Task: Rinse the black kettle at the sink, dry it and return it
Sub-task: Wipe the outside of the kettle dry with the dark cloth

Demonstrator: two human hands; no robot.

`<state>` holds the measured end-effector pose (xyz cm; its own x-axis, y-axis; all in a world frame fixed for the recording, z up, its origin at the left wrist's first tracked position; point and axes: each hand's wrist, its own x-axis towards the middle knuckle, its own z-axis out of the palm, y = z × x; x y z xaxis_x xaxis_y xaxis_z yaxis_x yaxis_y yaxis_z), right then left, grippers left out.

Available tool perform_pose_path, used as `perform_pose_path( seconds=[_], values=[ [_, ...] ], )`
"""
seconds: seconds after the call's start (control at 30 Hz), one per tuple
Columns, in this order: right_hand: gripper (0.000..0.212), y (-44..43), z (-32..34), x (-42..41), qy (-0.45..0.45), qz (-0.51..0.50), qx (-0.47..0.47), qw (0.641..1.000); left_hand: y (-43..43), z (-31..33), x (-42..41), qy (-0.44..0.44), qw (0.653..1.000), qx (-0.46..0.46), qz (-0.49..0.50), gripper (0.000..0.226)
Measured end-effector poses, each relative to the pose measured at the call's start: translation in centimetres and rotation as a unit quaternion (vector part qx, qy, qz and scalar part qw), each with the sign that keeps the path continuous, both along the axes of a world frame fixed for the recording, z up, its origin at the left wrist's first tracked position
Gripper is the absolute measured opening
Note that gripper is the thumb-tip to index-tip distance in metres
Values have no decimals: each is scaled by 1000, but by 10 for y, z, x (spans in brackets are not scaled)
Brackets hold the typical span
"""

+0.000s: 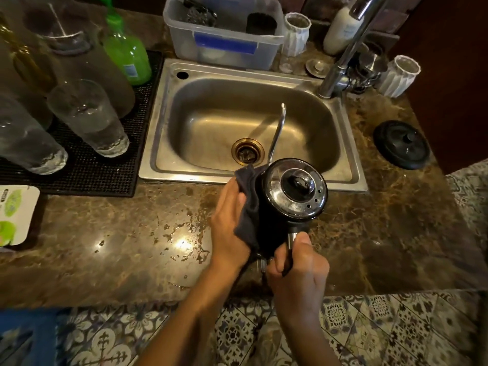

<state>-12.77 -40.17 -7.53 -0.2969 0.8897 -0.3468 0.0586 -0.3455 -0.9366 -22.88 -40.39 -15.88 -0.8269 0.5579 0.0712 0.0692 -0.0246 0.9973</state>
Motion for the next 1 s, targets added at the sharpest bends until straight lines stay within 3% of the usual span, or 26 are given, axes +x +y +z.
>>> perform_pose_path(
  seconds=[0.13,0.2,0.33,0.4,0.5,0.6,0.7,0.77,0.83,0.93,1.0],
  values=[
    [56,3,0,2,-4,17,-13,1000,-3,6,30,89,995,-33,28,65],
    [56,6,0,4,-11,28,-13,999,0,6,28,162,986,-34,31,68],
    [51,8,1,5,13,37,-33,999,6,22,8,230,973,-13,-14,53],
    [50,9,0,6,19,40,-38,998,12,27,-9,254,965,-57,-39,42],
    [49,10,0,8,15,53,-43,998,29,36,-51,189,964,-66,-176,51],
    [48,10,0,9,20,61,-31,997,35,34,-73,219,936,-100,-257,37],
    [47,11,-1,10,18,65,-22,997,20,21,-53,205,959,-69,-182,31],
    [48,12,-1,11,17,74,-10,997,7,12,-18,102,990,-48,-83,40],
    [55,14,-2,12,1,92,36,995,-2,5,18,61,995,-79,10,40],
    [54,15,-5,13,9,100,55,993,-8,-5,44,85,991,-97,20,82],
    [40,15,-3,13,36,101,15,994,-10,-8,39,133,987,-94,17,92]
  ],
)
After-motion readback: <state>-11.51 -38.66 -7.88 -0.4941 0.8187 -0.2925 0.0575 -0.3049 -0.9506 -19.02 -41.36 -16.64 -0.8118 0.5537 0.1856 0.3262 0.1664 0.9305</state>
